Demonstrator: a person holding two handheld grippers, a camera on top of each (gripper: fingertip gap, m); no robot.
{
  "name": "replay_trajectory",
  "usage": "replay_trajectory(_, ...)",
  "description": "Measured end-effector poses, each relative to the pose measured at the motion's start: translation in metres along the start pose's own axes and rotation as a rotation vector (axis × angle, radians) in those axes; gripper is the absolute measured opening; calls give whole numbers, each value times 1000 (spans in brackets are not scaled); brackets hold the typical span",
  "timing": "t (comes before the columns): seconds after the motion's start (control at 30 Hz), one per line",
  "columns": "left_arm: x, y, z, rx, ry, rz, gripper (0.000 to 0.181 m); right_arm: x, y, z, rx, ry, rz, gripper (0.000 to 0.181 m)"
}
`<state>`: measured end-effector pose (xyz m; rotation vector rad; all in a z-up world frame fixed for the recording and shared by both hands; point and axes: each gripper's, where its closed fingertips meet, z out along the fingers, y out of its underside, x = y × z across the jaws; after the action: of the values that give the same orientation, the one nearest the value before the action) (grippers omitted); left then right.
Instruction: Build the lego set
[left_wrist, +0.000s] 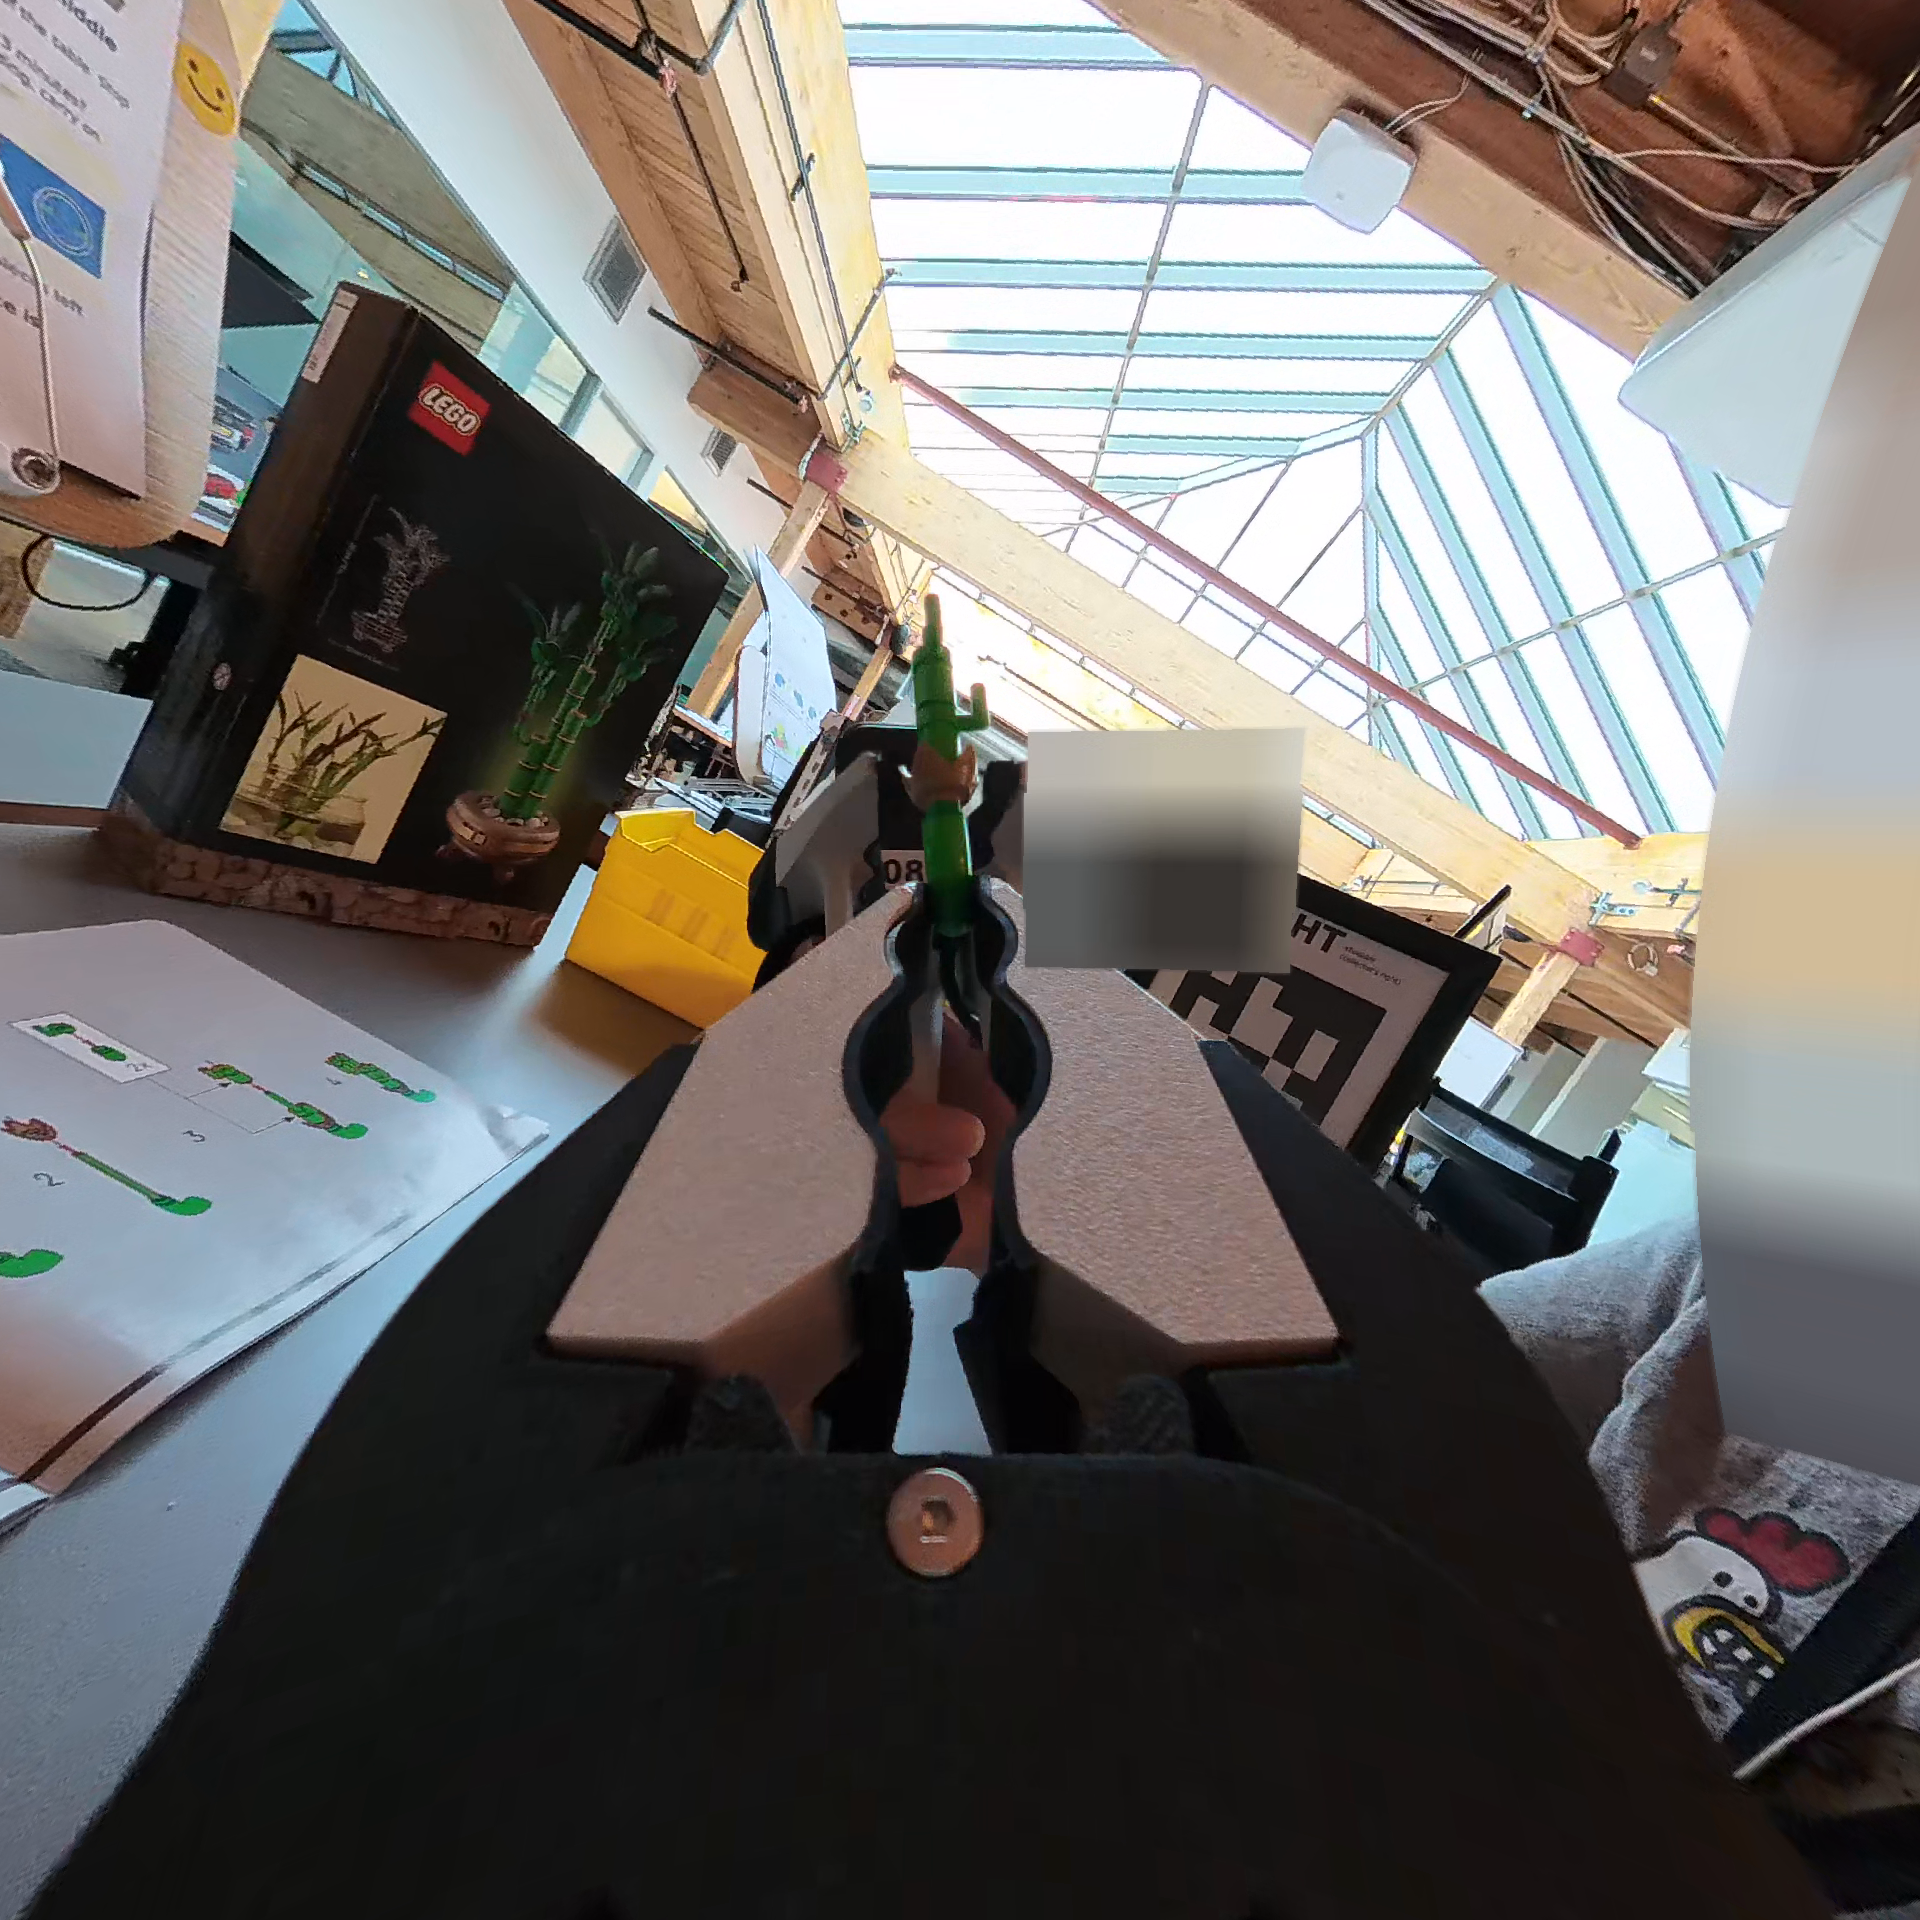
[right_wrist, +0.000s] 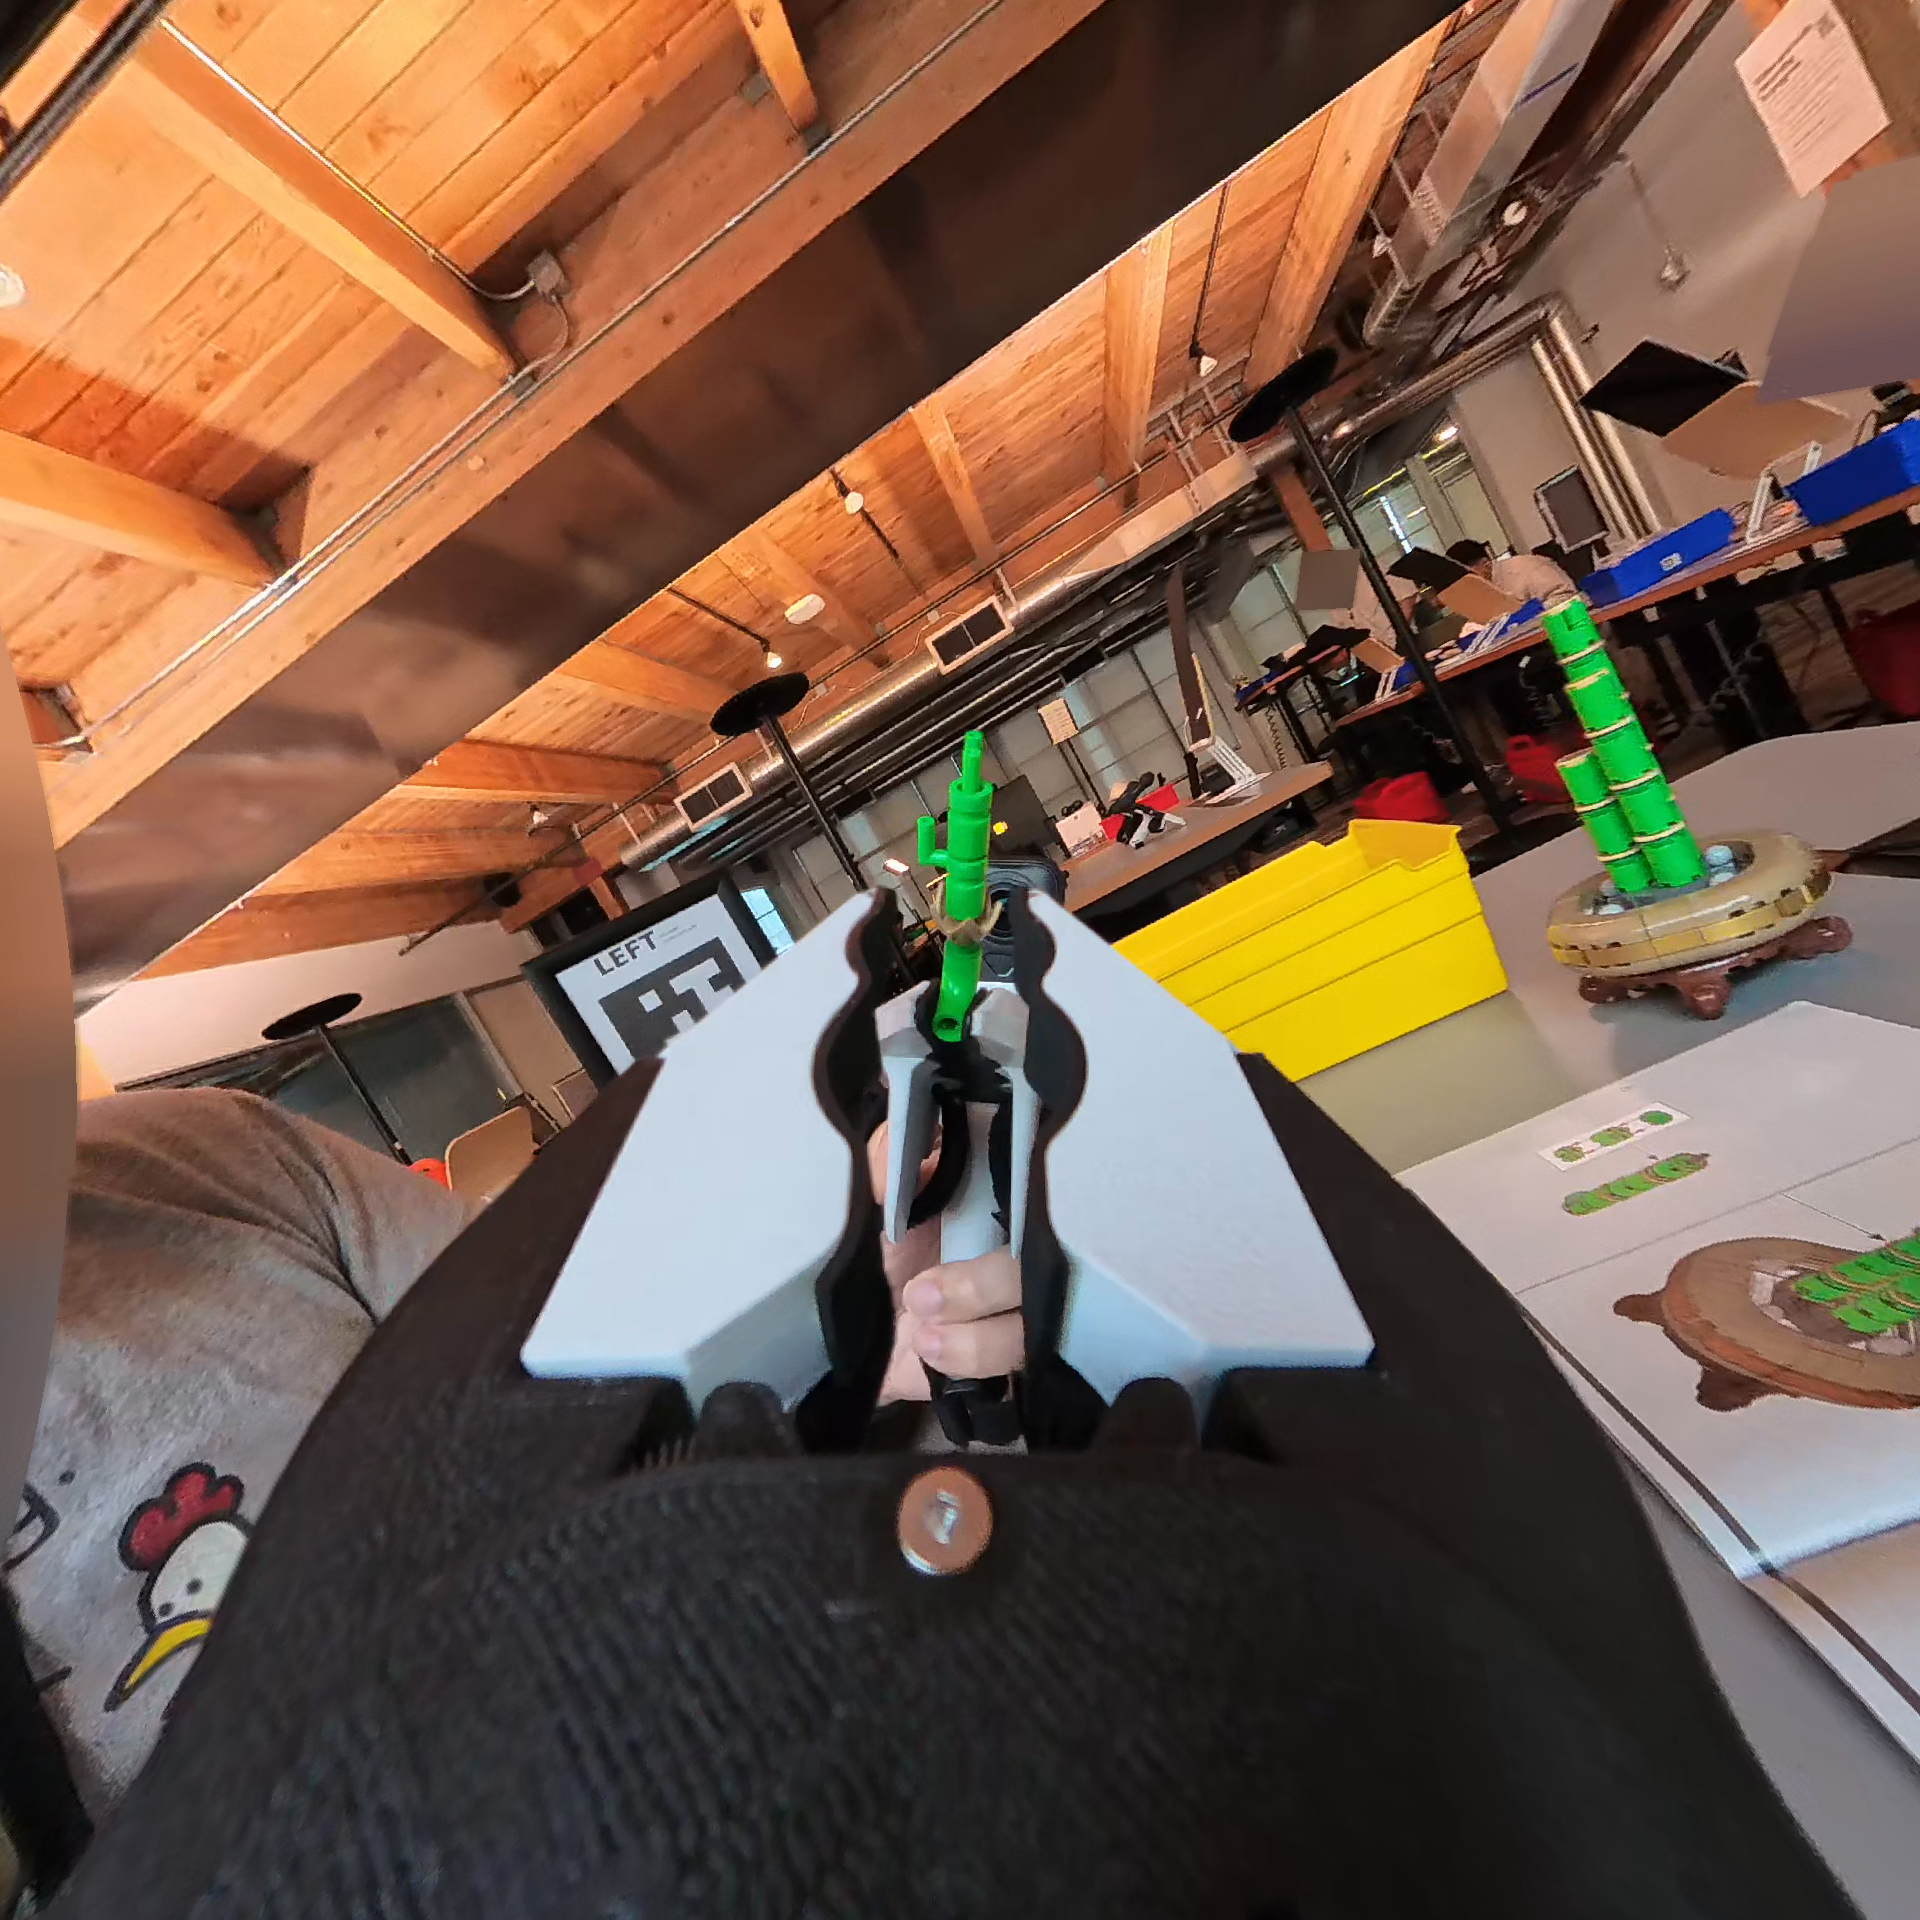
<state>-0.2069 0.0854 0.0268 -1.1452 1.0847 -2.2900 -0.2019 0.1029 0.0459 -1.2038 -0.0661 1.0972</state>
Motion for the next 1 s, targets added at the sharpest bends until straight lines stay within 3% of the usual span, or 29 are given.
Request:
replay_trajectory(0.77, -1, 4, 3, 13, 8, -8, 6, 2, 7, 2, -31, -1, 15, 12)
replay_trajectory(0.93, -6, 9, 4, -9, 23, -78, 10, 6, 7, -1, -48, 16, 15, 11)
replay_trajectory(1.0, -13, 9, 4, -11, 6, -101, 27, 9, 6, -5, -63, 31, 10, 11)
